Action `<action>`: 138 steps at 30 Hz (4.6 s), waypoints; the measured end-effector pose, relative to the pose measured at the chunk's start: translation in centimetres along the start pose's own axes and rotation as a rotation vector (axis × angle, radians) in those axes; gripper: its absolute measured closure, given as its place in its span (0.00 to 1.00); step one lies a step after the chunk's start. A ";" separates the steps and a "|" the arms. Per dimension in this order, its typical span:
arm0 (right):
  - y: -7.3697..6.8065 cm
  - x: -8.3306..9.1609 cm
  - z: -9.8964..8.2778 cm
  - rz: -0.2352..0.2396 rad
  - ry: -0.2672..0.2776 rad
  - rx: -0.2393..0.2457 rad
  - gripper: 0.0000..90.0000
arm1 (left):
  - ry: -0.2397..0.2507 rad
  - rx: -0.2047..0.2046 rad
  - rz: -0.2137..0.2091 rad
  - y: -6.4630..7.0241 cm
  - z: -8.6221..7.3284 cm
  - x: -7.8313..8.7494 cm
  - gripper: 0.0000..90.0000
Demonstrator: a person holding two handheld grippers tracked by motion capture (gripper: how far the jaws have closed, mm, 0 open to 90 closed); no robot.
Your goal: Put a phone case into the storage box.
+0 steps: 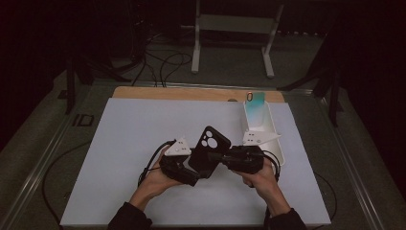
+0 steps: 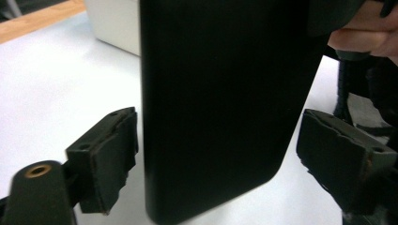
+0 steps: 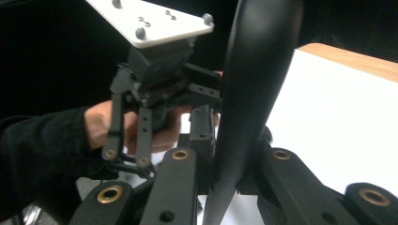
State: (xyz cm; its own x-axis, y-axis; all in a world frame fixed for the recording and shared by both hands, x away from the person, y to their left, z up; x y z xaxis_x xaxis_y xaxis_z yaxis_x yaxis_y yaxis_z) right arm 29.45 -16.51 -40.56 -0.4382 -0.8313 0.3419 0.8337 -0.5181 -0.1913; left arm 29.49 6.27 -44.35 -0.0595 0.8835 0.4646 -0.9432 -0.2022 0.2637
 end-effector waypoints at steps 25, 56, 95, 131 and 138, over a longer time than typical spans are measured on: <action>0.9 0.6 0.0 -0.112 -0.011 0.047 0.59 | -0.009 -0.034 -0.079 0.3 -0.3 0.3 0.88; 1.1 0.3 0.4 -0.297 -0.036 -0.064 0.10 | -0.015 -0.012 0.129 0.1 -0.5 0.3 0.89; 0.7 -0.7 1.5 -0.341 0.065 -0.232 0.14 | -0.049 -0.041 0.144 1.5 -1.2 -2.4 0.89; 0.9 -0.8 1.6 -0.372 0.052 -0.191 0.16 | 0.084 0.072 0.396 -0.3 -3.6 4.1 0.00; 0.9 -0.8 1.8 -0.376 0.049 -0.185 0.16 | 0.120 0.090 0.442 -0.6 -4.7 5.9 0.00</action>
State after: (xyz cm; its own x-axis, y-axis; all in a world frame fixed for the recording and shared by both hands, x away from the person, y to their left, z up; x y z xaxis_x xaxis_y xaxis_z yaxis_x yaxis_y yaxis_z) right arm 31.13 -15.90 -39.40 -0.7196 -0.5840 0.3756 0.5405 -0.8107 -0.2250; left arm 28.20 13.60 -45.81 -0.4917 0.7462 0.4489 -0.7872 -0.6013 0.1373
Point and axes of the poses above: each handheld gripper's, and its own axes: x roughly backward along the jaws, z roughly out of its top, y roughly to its right, the point moved 1 cm from there along -x, roughly forward along the jaws, and after that the axes turned 13 degrees about -z, right-handed, at the moved point
